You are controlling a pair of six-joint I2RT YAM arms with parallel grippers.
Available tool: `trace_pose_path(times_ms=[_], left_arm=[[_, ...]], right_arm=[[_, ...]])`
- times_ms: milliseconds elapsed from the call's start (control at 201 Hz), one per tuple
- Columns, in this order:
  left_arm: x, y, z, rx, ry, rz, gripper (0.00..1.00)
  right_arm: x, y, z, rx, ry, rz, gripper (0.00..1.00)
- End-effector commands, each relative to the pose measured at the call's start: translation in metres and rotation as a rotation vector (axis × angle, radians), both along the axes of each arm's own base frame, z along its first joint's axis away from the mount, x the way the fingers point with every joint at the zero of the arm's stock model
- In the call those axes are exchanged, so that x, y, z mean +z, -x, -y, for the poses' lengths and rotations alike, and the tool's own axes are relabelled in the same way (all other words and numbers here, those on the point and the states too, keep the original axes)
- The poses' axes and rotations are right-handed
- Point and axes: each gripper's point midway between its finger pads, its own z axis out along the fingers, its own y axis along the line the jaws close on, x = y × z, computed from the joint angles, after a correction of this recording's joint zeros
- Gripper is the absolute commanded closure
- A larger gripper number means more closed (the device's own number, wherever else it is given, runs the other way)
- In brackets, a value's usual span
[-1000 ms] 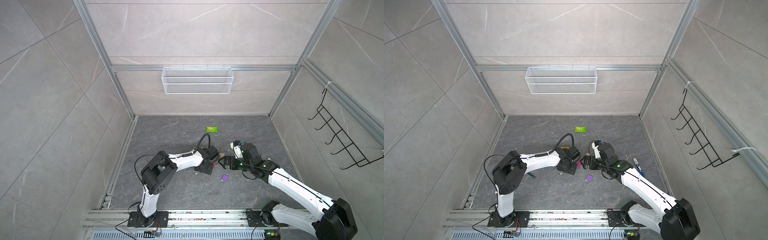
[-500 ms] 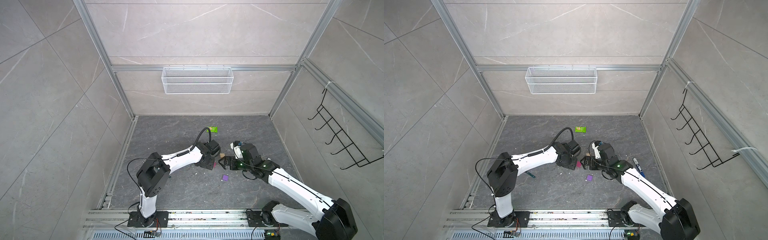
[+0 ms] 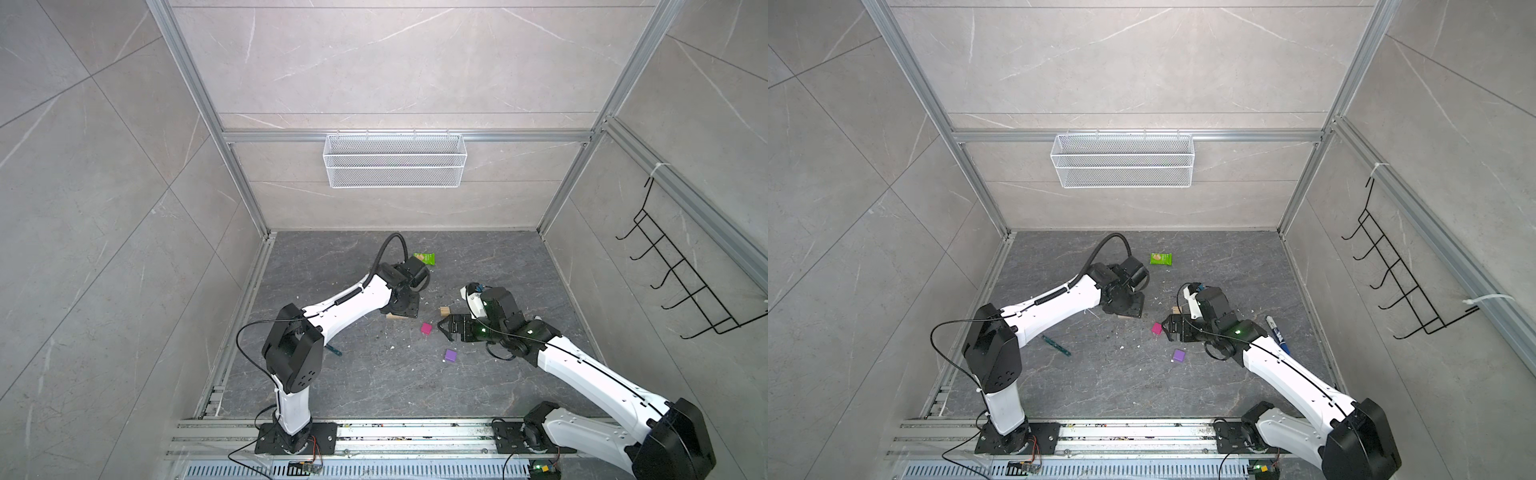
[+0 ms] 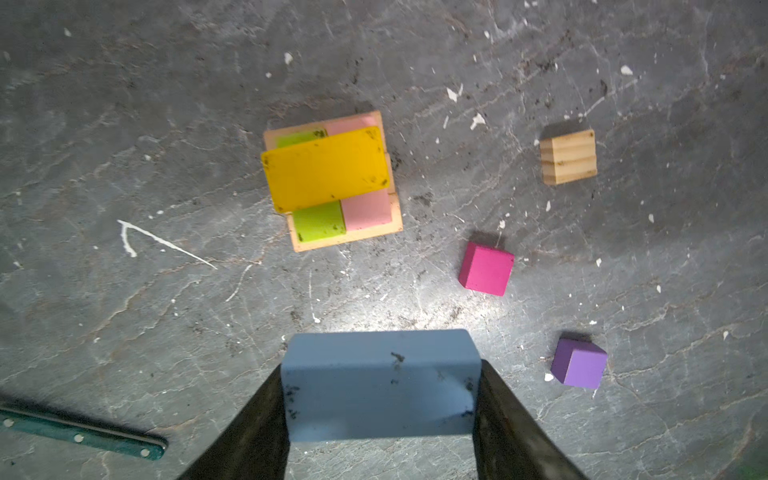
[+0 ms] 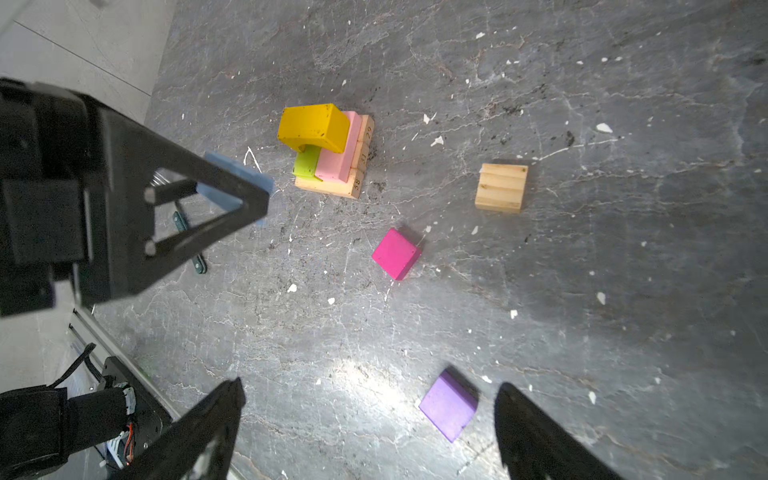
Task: Build the wood block tower
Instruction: 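Lift the light blue block and carry it above the stack with the left gripper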
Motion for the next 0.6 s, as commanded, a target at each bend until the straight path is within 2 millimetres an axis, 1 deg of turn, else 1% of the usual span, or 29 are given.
trace_pose_path(times_ms=[0,254,423,593], left_arm=[[0.019,-0.011,-0.01,0.045,0.007,0.011,0.95],[0.017,-0.032,-0.014,0.082,0.0,-0.006,0.93],[0.007,-0.042,-0.008,0.089,0.006,-0.011,0.93],[-0.006,-0.053,-0.009,0.122,0.015,-0.025,0.92]], right_arm=[[0.013,0.0,-0.001,0.016,-0.011,0.021,0.05],[0.012,0.001,-0.003,0.012,-0.034,0.008,0.05],[0.009,0.003,-0.003,0.005,-0.044,0.002,0.05],[0.01,0.006,-0.003,0.013,-0.049,0.0,0.05]])
